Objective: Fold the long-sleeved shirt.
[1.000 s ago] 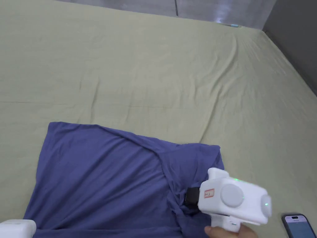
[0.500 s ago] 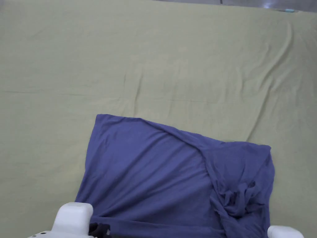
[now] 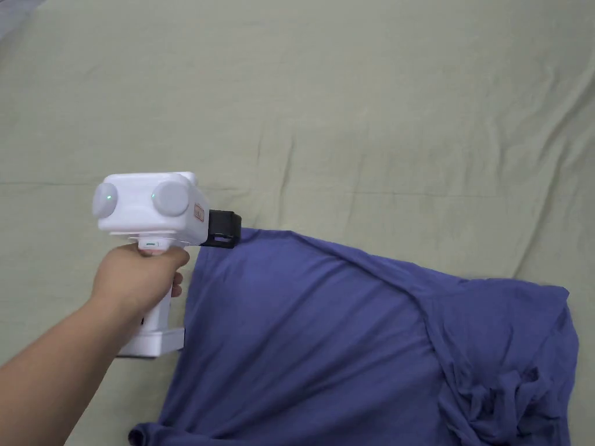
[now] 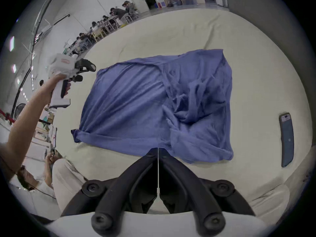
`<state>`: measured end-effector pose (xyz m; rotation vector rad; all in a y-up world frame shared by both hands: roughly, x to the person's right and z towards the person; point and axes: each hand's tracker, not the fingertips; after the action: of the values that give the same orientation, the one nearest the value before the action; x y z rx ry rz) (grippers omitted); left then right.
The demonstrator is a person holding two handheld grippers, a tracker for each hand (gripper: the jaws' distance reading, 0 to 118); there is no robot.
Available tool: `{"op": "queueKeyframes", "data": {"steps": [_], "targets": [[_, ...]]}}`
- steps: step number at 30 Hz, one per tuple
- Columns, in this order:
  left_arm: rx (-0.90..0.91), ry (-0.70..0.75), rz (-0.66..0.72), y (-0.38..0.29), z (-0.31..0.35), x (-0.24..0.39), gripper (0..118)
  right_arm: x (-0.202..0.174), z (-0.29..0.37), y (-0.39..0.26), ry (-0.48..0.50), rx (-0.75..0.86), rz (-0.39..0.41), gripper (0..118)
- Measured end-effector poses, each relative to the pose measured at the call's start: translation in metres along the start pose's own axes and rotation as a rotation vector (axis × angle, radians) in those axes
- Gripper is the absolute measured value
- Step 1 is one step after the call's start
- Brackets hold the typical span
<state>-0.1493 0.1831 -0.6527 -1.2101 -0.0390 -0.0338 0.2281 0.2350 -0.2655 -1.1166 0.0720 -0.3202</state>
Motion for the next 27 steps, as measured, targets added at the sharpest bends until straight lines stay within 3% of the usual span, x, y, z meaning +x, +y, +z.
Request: {"op": "queueKeyframes", "data": {"steps": [1, 2, 4, 5, 6, 7, 9, 12, 14, 15, 16, 17, 19, 22, 23, 24, 25, 27], "targets": [[-0.017, 0.026, 0.009, 0.003, -0.013, -0.001, 109, 0.004, 0.000, 0.001, -0.017, -0.005, -0.003, 4], [-0.037, 0.051, -0.008, 0.006, -0.025, -0.001, 90, 0.009, 0.000, 0.004, -0.029, -0.007, -0.007, 4], [-0.057, 0.054, -0.088, 0.003, -0.027, 0.002, 79, 0.017, 0.000, 0.012, -0.056, -0.005, -0.010, 4], [-0.027, 0.059, -0.062, 0.003, -0.018, 0.008, 56, 0.022, -0.002, 0.018, -0.086, -0.005, 0.004, 3], [-0.004, 0.042, -0.088, 0.001, -0.009, 0.014, 4, 0.027, -0.005, 0.026, -0.109, 0.000, 0.024, 4], [0.028, -0.020, -0.129, 0.001, -0.002, 0.021, 3, 0.032, -0.009, 0.035, -0.116, 0.004, 0.034, 3], [0.060, 0.109, -0.172, 0.001, 0.005, 0.026, 2, 0.048, -0.018, 0.065, -0.109, 0.005, 0.026, 3], [0.034, -0.151, -0.056, 0.001, 0.018, 0.020, 1, 0.075, -0.032, 0.133, -0.084, 0.022, -0.058, 4], [0.063, -0.149, -0.023, 0.002, 0.032, 0.017, 1, 0.094, -0.046, 0.180, -0.051, 0.016, -0.115, 4], [0.098, -0.143, -0.053, 0.001, 0.041, 0.018, 1, 0.104, -0.054, 0.204, -0.033, 0.001, -0.136, 32], [0.121, -0.136, -0.090, -0.002, 0.051, 0.022, 1, 0.113, -0.063, 0.226, -0.054, -0.025, -0.142, 80], [0.146, -0.126, -0.109, -0.003, 0.060, 0.023, 1, 0.120, -0.079, 0.245, -0.081, -0.109, -0.217, 118], [0.151, -0.140, -0.108, -0.006, 0.073, 0.021, 1, 0.127, -0.091, 0.267, -0.035, -0.094, -0.318, 117], [0.167, -0.146, -0.115, -0.005, 0.078, 0.017, 1, 0.129, -0.130, 0.280, -0.071, -0.307, -0.405, 116], [0.170, -0.141, -0.124, -0.006, 0.077, 0.017, 1, 0.135, -0.141, 0.288, -0.081, -0.336, -0.426, 111], [0.172, -0.135, -0.130, -0.008, 0.078, 0.018, 1, 0.134, -0.149, 0.288, -0.106, -0.361, -0.436, 95], [0.169, -0.136, -0.132, -0.008, 0.077, 0.017, 1, 0.130, -0.155, 0.287, -0.148, -0.383, -0.397, 80], [0.163, -0.132, -0.124, -0.008, 0.075, 0.011, 1, 0.126, -0.167, 0.288, -0.277, -0.384, -0.254, 74]]}}
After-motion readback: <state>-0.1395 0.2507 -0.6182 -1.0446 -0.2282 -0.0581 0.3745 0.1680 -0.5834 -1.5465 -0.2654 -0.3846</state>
